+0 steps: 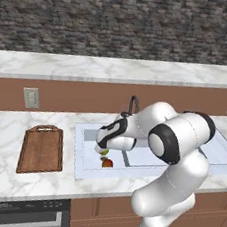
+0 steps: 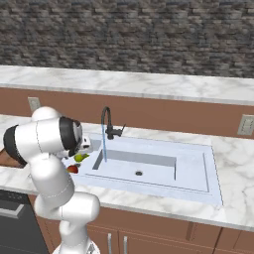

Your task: Pick the pear, mango from the sink and place them on the cutting board to airdry. Then turn off the sink faucet.

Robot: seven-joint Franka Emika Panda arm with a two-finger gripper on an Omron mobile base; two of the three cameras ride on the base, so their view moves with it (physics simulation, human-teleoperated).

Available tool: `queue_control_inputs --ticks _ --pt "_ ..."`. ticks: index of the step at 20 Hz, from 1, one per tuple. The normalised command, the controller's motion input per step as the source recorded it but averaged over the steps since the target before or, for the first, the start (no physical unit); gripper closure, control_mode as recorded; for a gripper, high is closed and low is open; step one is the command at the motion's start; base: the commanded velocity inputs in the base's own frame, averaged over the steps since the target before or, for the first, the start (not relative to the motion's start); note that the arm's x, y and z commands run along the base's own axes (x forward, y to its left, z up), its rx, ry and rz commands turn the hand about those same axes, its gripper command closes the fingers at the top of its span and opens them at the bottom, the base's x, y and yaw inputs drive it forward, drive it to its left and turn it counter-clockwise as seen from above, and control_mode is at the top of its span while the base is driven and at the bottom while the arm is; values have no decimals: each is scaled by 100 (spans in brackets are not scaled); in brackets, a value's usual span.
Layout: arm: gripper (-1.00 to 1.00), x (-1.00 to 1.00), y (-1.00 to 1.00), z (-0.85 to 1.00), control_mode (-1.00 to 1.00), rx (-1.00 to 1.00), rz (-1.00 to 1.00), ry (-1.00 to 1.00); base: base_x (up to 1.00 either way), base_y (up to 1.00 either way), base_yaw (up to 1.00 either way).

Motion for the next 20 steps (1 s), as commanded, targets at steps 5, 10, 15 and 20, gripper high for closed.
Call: queue_control_inputs --ticks 5,10,15,20 --pt "-100 9 2 -10 -100 0 0 0 0 0 0" --pt "-100 6 0 -11 -100 0 0 0 0 0 0" --pt "-100 19 0 -12 -100 0 0 0 0 0 0" --pt "-100 27 1 -10 -100 0 0 0 0 0 0"
